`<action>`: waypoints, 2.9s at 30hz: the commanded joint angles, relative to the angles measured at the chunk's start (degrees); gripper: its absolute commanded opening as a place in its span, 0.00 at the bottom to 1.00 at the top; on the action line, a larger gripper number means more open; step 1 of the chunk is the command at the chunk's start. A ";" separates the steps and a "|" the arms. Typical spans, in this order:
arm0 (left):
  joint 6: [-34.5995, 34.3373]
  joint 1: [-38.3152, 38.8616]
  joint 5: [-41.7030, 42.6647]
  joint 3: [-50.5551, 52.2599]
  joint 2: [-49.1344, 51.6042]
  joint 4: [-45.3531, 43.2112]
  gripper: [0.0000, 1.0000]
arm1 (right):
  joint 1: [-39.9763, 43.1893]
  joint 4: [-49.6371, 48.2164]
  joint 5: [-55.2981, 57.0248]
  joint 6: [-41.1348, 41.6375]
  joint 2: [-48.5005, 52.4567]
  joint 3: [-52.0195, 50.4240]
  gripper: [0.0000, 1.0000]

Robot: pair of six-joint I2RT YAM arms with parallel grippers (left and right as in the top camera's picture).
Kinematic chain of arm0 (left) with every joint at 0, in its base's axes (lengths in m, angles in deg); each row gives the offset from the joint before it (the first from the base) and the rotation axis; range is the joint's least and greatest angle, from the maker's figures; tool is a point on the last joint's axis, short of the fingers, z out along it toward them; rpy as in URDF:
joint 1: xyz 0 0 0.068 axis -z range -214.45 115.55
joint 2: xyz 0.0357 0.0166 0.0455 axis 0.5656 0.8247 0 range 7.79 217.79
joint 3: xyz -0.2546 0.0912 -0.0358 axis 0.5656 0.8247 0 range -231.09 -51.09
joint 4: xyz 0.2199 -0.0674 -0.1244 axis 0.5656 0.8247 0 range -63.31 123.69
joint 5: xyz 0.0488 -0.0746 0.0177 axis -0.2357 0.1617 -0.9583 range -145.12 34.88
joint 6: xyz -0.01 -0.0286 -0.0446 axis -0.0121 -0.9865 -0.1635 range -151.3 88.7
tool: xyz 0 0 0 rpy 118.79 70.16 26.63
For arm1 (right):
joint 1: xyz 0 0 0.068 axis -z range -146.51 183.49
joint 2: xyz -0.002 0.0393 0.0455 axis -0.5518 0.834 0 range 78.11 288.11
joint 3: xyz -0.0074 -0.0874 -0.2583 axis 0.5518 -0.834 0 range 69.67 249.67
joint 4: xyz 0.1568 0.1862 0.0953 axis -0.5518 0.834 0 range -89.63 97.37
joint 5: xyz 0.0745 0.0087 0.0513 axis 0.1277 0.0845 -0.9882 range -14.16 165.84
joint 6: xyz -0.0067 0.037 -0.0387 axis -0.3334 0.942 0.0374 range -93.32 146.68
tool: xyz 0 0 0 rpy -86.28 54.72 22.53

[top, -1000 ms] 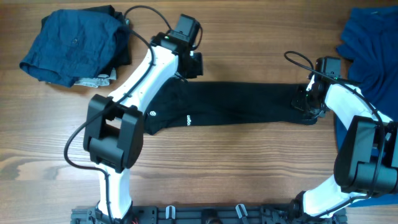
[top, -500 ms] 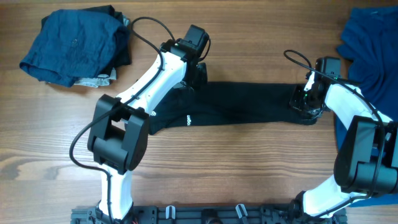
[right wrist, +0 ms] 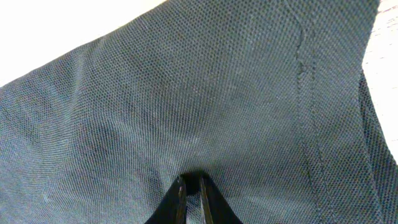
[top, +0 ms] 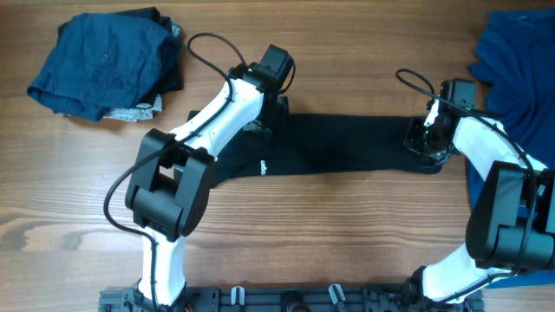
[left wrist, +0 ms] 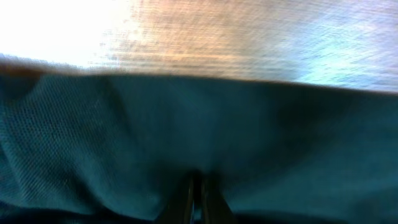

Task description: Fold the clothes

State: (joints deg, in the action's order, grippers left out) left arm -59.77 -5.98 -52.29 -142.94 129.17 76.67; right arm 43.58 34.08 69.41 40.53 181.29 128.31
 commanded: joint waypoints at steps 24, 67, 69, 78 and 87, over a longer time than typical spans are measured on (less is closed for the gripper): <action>-0.33 0.31 -1.40 1.75 -0.66 2.47 0.25 | 0.13 -0.55 -0.90 -0.39 0.11 1.09 0.10; -3.93 -0.04 -8.07 6.67 -5.31 6.36 0.04 | 0.13 -1.07 -0.72 -0.39 0.11 0.94 0.11; -3.91 -0.04 -8.07 6.67 -6.73 8.92 0.04 | 0.13 -1.07 -0.70 -0.37 0.11 0.94 0.11; -3.96 1.07 -7.63 6.73 -8.17 11.87 0.04 | 0.13 0.55 -0.72 -1.20 0.11 0.94 0.11; -3.93 1.16 -7.69 9.84 -8.17 13.09 0.04 | 0.13 7.58 -0.70 -3.37 -0.33 5.20 0.07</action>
State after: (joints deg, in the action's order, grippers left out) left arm -63.37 -5.06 -59.61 -135.10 122.31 89.54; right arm 43.58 39.46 69.41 38.19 181.29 129.92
